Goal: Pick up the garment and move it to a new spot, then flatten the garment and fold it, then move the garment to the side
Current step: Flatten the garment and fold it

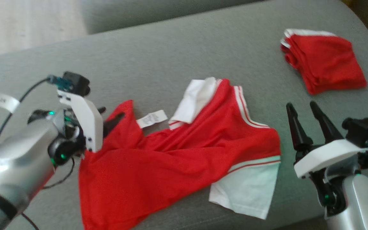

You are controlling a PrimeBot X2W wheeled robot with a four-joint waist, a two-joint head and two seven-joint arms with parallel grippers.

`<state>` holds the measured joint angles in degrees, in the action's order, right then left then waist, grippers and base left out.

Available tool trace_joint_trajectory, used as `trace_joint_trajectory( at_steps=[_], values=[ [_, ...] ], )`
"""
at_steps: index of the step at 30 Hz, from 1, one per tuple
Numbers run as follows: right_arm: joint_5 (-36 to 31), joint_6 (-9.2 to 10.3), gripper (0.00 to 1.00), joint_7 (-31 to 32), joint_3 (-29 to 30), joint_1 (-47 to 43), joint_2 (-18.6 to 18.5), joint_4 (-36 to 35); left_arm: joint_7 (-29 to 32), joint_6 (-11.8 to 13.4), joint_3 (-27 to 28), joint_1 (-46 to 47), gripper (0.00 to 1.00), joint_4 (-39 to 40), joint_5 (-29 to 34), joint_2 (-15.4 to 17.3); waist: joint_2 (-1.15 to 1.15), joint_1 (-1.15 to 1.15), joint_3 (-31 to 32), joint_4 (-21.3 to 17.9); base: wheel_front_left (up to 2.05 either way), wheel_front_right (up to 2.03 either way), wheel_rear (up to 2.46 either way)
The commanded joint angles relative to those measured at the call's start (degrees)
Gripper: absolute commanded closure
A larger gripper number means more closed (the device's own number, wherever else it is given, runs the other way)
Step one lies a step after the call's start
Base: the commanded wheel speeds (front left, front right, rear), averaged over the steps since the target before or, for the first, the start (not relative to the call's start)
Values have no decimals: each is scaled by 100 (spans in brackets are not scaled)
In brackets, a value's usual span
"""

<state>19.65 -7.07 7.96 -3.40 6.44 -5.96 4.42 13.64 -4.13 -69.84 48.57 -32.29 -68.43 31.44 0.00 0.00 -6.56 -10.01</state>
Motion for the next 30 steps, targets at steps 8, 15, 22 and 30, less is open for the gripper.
trace_joint_trajectory(
  at_steps=[8, 15, 22, 30],
  values=[
    [118, -42, 0, -276, -129, 422, -14, -63, 132, -231, 309, 742, 0, -1012, -181, -322, 0, 0, -579, -599, 0, 0, 0],
    [150, -42, 0, -407, -137, 511, -17, 103, 989, -301, -13, 837, 30, -1607, -167, -497, 0, 0, -625, -675, 0, 0, 0],
    [123, -42, 0, -445, -101, 523, -26, 149, 677, -328, 41, 1220, 100, -1660, -75, -542, 0, 0, -587, -570, 0, 0, 0],
    [194, -42, 0, -488, -180, 730, -97, -9, -425, -178, 724, 2229, 100, -1977, -107, -508, 0, 0, -1155, -664, 0, 0, 0]
  ],
)
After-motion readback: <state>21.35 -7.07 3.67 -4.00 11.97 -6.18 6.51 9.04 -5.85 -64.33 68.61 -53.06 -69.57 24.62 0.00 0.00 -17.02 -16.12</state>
